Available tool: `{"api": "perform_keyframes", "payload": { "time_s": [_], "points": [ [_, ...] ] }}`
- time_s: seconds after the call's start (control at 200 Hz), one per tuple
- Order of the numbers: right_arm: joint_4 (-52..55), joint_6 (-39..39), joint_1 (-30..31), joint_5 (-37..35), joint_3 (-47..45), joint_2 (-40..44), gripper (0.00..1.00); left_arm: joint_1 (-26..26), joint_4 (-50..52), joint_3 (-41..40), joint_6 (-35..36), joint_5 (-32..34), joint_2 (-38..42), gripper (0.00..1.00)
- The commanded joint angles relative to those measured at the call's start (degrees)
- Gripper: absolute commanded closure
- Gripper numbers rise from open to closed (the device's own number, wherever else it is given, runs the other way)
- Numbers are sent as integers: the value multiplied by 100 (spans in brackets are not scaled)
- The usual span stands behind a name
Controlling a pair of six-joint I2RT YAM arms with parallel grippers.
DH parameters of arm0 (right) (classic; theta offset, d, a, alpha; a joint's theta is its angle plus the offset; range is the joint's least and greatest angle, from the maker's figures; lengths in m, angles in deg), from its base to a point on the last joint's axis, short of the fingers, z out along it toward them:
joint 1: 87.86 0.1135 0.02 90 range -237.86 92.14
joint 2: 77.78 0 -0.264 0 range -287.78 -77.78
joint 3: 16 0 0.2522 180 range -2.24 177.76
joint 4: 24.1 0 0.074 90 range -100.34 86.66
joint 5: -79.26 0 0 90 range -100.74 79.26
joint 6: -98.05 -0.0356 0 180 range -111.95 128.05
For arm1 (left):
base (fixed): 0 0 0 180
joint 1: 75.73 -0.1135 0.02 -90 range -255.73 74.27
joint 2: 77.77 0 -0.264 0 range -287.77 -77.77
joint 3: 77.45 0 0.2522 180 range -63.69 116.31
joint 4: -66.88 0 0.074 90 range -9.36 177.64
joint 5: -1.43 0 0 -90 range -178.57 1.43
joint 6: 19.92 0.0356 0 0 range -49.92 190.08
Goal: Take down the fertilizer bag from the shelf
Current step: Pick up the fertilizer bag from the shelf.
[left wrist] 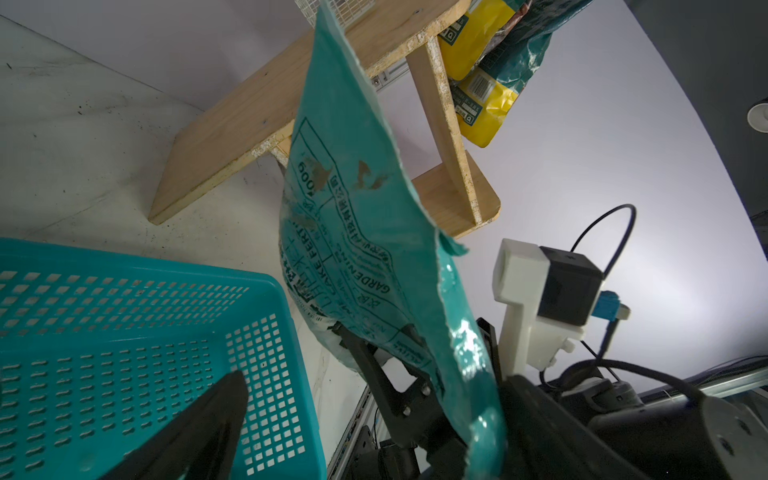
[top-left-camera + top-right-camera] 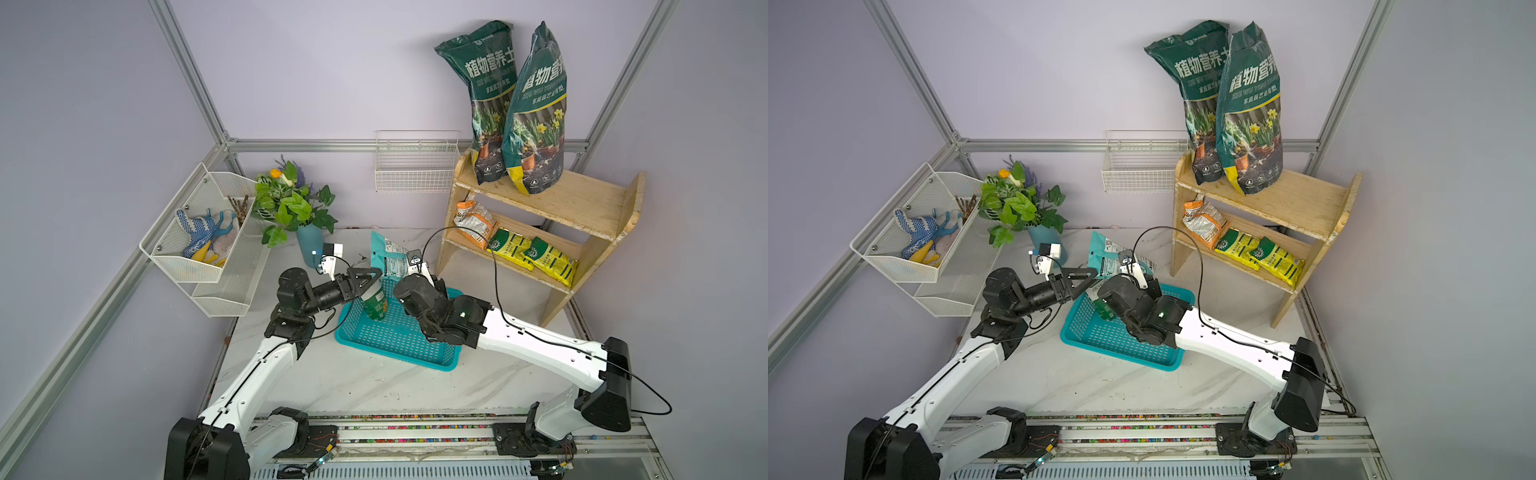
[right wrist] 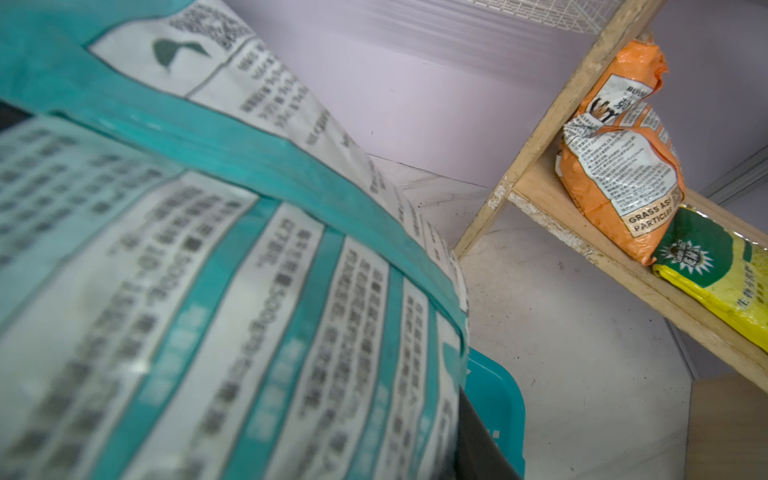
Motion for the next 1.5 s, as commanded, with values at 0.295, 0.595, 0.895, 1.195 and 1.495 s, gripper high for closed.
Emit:
{"api": "perform_keyframes", "payload": {
  "time_s": [0.295, 0.595, 0.895, 1.195, 1.495],
  "points": [
    [-934, 180, 245, -492, -38, -228, 100, 74, 702, 528, 517, 330, -387, 11],
    [-876, 338, 470, -948, 67, -715, 100, 36, 1501, 527, 1030, 1044, 311, 0],
    [-946, 300, 479, -1068, 6, -787, 100, -57, 1135, 391, 806, 887, 215, 13],
    [-980, 327, 488, -1048, -77, -678, 100, -71, 848, 507, 505, 604, -410, 100],
    [-1185, 65, 475, -1047, -792, -342, 84, 183, 1636, 1649, 724, 859, -856, 100]
  ]
}}
